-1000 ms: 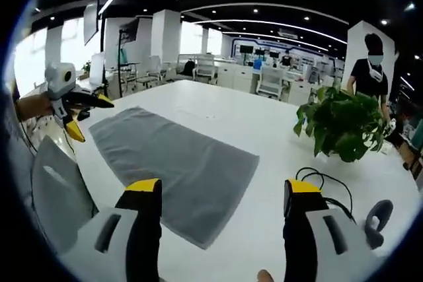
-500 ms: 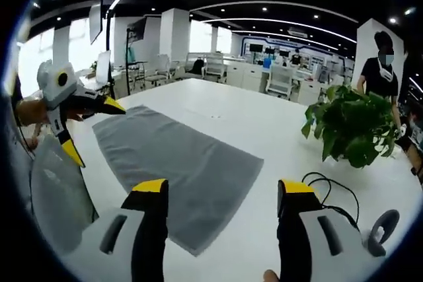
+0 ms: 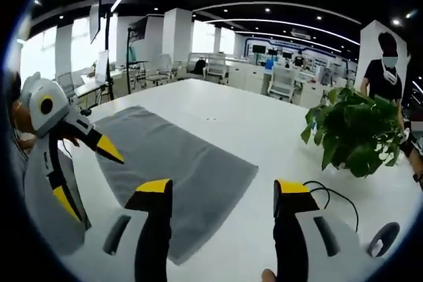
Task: Fold the towel on the table until its edges align and the towel forms a compact rectangular stack.
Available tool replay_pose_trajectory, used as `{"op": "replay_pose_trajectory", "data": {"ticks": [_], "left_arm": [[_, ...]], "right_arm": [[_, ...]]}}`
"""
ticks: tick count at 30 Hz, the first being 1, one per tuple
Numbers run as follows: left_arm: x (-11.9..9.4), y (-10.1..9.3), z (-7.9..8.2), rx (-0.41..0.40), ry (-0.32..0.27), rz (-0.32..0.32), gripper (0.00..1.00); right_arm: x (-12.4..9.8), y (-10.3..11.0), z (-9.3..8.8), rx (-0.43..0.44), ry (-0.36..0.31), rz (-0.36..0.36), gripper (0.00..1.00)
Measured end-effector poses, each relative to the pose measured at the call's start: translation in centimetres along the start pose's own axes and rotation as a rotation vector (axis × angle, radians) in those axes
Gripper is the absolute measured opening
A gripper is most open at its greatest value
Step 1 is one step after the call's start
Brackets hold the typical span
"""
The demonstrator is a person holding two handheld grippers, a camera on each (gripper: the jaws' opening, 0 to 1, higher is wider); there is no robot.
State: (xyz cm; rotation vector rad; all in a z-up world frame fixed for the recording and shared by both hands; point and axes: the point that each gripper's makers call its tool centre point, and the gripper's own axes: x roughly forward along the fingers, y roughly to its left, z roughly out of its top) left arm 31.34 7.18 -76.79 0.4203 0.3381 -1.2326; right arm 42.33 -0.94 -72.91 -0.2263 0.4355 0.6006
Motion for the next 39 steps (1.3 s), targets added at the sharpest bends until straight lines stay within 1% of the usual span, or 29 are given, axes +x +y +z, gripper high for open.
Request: {"op": "replay_pose_trajectory", "data": {"ticks": [2,5,6,9,10,16,17,19,20,21,24,26,30,33,36,39], "left_arm": [[0.6,-0.2,-0.1,0.006,0.005,-0.013,0.69],[1.8,-0.3,-0.5,0.001,0.023,-0.027,0.66],[2.3,-0.2,-1.0,-0.023,0.041,-0.014,0.65],[3.3,-0.1,-1.8,-0.019,0.064,-0.015,0.64],[3.7,-0.2,-2.1,-0.020,0.075,-0.024,0.64],[5.4,-1.0,-3.0,-0.015,0.097,-0.075,0.58],[5.8,-1.2,-3.1,-0.008,0.101,-0.088,0.57],[6.0,-1.2,-3.0,0.017,0.104,-0.089,0.54],[6.1,-1.2,-2.6,0.042,0.091,-0.089,0.53],[6.2,-1.3,-2.5,0.045,0.084,-0.096,0.53],[7.0,-1.7,-2.6,0.043,0.087,-0.122,0.53],[7.7,-1.9,-3.1,0.043,0.102,-0.134,0.53],[9.1,-2.6,-4.1,0.040,0.126,-0.177,0.53],[9.9,-2.9,-4.9,0.049,0.145,-0.191,0.53],[10.8,-3.0,-5.8,0.030,0.158,-0.193,0.51],[12.1,-3.3,-6.3,-0.022,0.151,-0.193,0.48]], "right_arm": [[0.2,-0.2,-0.1,0.013,-0.001,-0.003,0.61],[0.7,-0.7,-0.7,0.029,0.016,-0.011,0.61],[0.9,-0.8,-0.8,0.034,0.018,-0.012,0.60],[1.3,-1.1,-1.0,0.050,0.020,-0.014,0.60],[1.5,-1.1,-1.1,0.053,0.020,-0.015,0.60],[2.7,-1.9,-1.2,0.079,0.020,-0.020,0.59],[2.9,-2.1,-1.2,0.086,0.017,-0.024,0.59],[3.3,-2.5,-1.2,0.092,0.018,-0.026,0.59],[3.7,-2.7,-1.2,0.094,0.020,-0.027,0.58],[4.0,-2.8,-1.2,0.095,0.021,-0.029,0.58],[4.8,-3.1,-1.4,0.105,0.022,-0.029,0.57],[5.4,-3.2,-1.6,0.111,0.028,-0.027,0.57],[6.8,-3.3,-2.6,0.127,0.053,-0.016,0.56],[8.0,-3.4,-3.2,0.138,0.070,-0.010,0.56],[9.3,-3.9,-3.3,0.131,0.076,-0.032,0.57],[10.2,-4.1,-3.3,0.138,0.070,-0.042,0.57]]}}
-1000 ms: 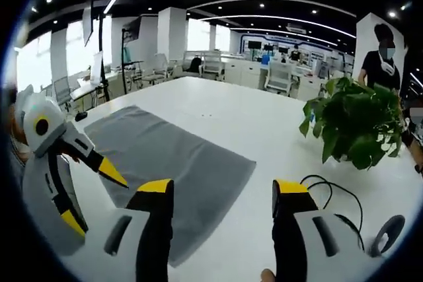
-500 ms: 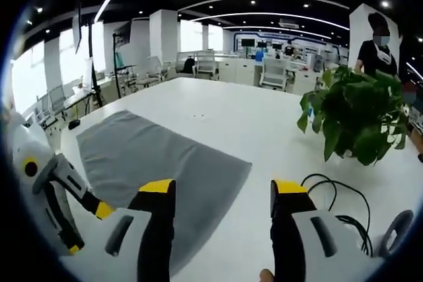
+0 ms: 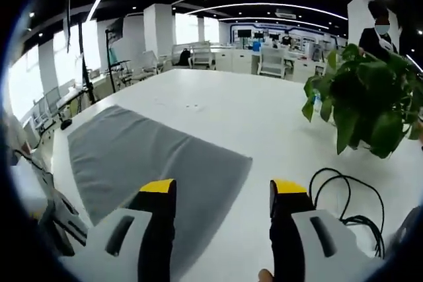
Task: Fold the towel on the table until its edges align and the towel forms a compact rectangular stack.
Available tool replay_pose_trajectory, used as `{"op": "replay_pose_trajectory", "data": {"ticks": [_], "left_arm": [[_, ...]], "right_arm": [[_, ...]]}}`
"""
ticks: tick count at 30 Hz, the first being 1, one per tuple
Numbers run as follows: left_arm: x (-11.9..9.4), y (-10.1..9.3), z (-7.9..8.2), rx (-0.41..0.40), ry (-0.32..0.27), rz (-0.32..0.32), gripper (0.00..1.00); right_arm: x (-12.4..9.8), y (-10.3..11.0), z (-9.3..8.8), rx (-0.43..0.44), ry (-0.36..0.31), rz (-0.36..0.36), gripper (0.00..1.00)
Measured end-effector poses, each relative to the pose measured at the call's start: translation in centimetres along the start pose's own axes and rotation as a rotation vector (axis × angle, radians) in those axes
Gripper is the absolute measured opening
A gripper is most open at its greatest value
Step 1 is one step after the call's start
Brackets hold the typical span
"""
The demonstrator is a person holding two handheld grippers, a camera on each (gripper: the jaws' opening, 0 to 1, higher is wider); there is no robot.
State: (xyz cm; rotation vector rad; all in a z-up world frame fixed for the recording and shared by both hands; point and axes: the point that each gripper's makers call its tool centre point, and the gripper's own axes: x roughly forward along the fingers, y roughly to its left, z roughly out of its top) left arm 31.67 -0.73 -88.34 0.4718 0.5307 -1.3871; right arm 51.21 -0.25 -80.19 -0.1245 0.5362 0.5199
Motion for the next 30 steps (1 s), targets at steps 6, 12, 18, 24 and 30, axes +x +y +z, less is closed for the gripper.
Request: {"op": "replay_pose_trajectory", "data": {"ticks": [6,12,18,24,30], "left_arm": [[1.3,-0.2,-0.9,-0.024,0.012,-0.015,0.43],[1.7,0.8,-1.5,0.026,0.026,0.008,0.44],[2.0,1.0,-2.2,0.095,0.039,0.004,0.40],[2.2,0.2,-1.8,0.092,0.009,-0.015,0.29],[2.2,0.7,-1.7,0.049,-0.028,0.019,0.20]], "right_arm": [[2.7,-0.1,-0.5,0.002,0.017,0.025,0.54],[5.9,-1.5,-0.3,0.018,0.011,-0.014,0.53],[8.7,-2.5,-0.6,0.001,0.027,-0.018,0.51],[10.8,-2.3,-1.4,-0.013,0.049,-0.006,0.49],[11.9,-2.1,-2.6,-0.046,0.089,0.002,0.49]]}}
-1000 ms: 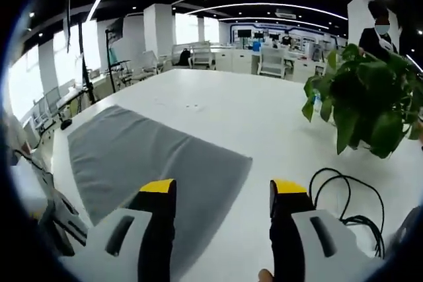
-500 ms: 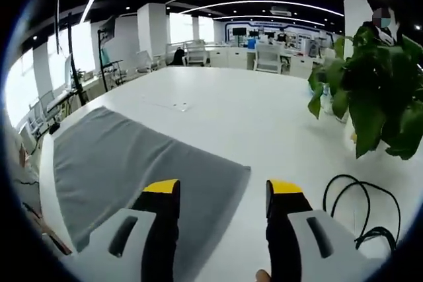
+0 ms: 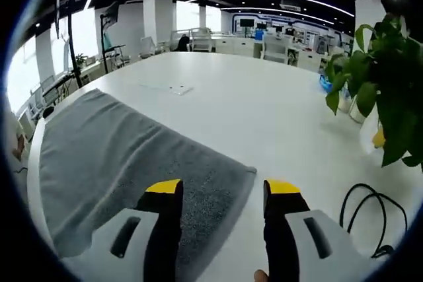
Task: Fold the towel on the table until its edges align and the towel forms a compact rectangular stack.
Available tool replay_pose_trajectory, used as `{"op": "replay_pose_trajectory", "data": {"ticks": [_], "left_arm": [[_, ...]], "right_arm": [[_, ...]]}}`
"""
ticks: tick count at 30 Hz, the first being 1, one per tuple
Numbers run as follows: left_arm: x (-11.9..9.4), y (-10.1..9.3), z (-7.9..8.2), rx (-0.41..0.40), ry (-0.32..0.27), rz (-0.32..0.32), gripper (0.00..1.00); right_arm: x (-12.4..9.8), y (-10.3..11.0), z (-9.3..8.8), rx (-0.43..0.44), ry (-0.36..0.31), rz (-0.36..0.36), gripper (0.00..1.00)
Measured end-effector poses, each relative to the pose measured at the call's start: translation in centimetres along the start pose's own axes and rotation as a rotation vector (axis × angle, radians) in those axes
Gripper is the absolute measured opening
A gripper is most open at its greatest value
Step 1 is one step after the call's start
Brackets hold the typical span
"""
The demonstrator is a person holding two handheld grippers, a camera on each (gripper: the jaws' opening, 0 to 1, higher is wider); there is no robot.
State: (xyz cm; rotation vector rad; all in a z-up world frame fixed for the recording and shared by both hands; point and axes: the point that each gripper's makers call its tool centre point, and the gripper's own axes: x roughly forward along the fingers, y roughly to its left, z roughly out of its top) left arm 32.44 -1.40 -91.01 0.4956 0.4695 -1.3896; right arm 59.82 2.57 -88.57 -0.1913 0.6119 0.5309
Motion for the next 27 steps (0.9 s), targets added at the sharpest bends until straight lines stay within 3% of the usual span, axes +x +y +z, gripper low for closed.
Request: {"op": "replay_pose_trajectory", "data": {"ticks": [10,27], "left_arm": [[0.0,0.6,-0.2,0.022,-0.013,-0.014,0.09],[0.1,0.6,-0.3,0.009,-0.021,-0.034,0.06]], "right_arm": [[0.8,-0.2,-0.6,0.075,-0.007,0.000,0.48],[1.9,-0.9,-0.3,0.102,-0.010,-0.011,0.39]]}}
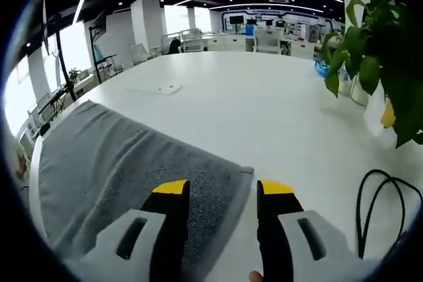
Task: Fold the towel on the table until its edges align and the towel forms a compact rectangular stack.
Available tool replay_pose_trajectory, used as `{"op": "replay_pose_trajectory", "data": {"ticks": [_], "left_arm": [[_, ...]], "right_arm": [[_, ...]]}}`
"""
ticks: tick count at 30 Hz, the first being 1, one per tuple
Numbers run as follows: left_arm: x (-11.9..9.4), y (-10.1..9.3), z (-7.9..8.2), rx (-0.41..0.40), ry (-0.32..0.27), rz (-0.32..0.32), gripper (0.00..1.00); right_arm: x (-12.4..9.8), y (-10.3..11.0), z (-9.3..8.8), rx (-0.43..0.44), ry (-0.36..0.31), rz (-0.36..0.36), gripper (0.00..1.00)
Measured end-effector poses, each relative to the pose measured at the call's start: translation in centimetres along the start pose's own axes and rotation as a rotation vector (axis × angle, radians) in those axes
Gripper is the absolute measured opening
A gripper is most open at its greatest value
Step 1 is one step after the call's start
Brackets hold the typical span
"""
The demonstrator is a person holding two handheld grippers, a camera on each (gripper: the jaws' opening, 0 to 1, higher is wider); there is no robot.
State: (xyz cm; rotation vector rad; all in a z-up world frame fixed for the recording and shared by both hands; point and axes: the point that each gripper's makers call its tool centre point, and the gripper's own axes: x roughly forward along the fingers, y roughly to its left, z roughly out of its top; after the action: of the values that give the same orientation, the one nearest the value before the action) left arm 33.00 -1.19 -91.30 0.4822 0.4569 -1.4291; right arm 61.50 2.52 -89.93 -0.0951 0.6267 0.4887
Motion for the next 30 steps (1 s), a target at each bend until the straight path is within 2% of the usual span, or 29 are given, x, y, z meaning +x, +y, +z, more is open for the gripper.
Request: {"op": "replay_pose_trajectory", "data": {"ticks": [4,7,9,12,17,19,24,25,27,28,29,30], "left_arm": [[0.0,-0.1,0.0,0.005,-0.003,-0.002,0.06],[0.0,-0.1,0.0,0.010,-0.001,-0.001,0.06],[0.0,-0.1,0.0,0.009,-0.001,-0.002,0.06],[0.0,-0.1,0.0,0.007,-0.003,-0.005,0.07],[-0.1,-0.3,-0.1,0.027,-0.001,-0.014,0.07],[-0.1,-0.3,-0.1,0.026,-0.002,-0.015,0.07],[-0.2,-0.3,0.0,0.021,-0.007,-0.012,0.07],[-0.2,-0.3,0.0,0.010,-0.009,-0.011,0.07],[-0.2,-0.2,0.1,-0.168,-0.051,-0.022,0.07],[-0.3,0.0,0.1,-0.220,-0.070,-0.030,0.06],[-0.3,0.1,0.1,-0.253,-0.086,-0.037,0.06],[-0.3,0.2,0.0,-0.252,-0.088,-0.036,0.06]], "right_arm": [[0.5,-0.1,-0.1,-0.066,0.020,-0.026,0.30],[0.8,-0.3,-0.3,-0.019,0.018,-0.035,0.27],[0.7,-0.4,-0.2,0.028,-0.007,-0.044,0.26],[0.7,-0.8,-0.3,0.006,-0.004,-0.065,0.22],[0.5,-1.9,-0.5,0.040,-0.014,-0.100,0.22],[0.6,-1.9,-0.8,0.050,-0.005,-0.091,0.21],[0.8,-1.2,-0.5,0.080,-0.019,-0.060,0.07],[0.8,-1.1,-0.5,0.079,-0.022,-0.050,0.04],[0.7,-0.9,-0.4,0.095,-0.028,-0.042,0.01],[0.6,-0.8,-0.3,0.097,-0.032,-0.038,0.00],[0.5,-0.8,-0.3,0.101,-0.031,-0.038,0.00],[0.4,-0.7,-0.3,0.104,-0.028,-0.038,0.00]]}}
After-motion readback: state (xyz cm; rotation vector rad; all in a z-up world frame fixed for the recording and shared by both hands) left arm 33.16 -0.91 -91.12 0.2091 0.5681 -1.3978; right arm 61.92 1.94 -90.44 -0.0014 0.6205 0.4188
